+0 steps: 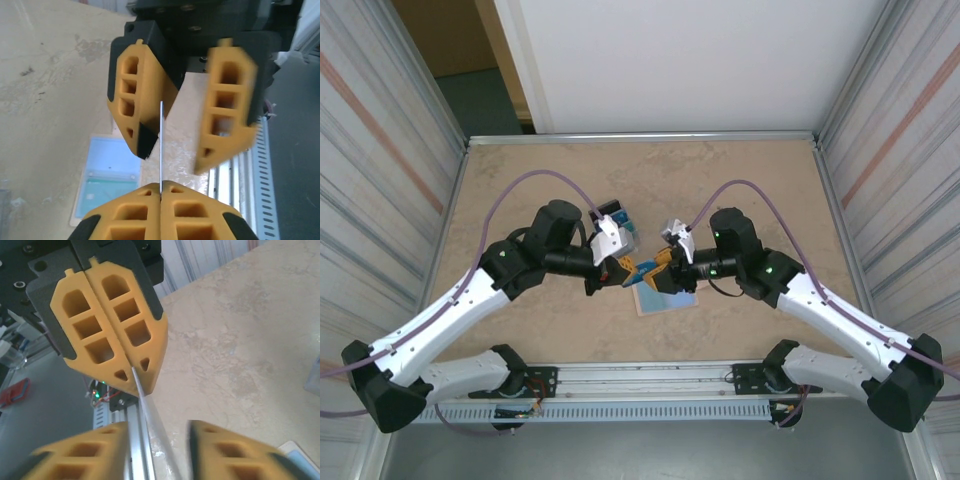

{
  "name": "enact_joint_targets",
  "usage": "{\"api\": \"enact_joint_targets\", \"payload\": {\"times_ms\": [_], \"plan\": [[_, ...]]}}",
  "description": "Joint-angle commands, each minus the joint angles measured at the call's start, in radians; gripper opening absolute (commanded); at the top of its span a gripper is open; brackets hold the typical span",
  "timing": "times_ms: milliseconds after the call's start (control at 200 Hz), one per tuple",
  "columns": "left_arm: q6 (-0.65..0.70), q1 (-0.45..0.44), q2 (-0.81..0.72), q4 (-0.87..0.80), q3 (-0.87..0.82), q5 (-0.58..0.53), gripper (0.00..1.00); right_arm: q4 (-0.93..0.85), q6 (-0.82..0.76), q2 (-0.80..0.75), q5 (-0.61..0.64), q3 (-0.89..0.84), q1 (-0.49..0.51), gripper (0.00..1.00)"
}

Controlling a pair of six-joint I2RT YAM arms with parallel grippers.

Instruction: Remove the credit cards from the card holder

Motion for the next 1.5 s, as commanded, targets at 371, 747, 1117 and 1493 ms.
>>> {"api": "enact_joint_targets", "payload": {"times_ms": [371,747,1117,1493], "plan": [[0.120,0.185,0.021,0.153,-0.066,-0.250,0.00,0.004,0.137,-0.198,0.240,-0.021,-0.150,0.99],[0.257,0.356,0.261,0.308,-0.019,-0.194,0.00,-0.009,0.250,-0.180,0.391,-0.045,-0.214,0.99],[0.309,0.377,0.470,0.348,0.064,-0.177,0.00,-0.048,0.299,-0.168,0.540,-0.067,-0.214,0.99],[0.314,0.388,0.598,0.331,0.122,-0.187,0.00,-0.069,0.324,-0.209,0.652,-0.105,-0.214,0.99]]}}
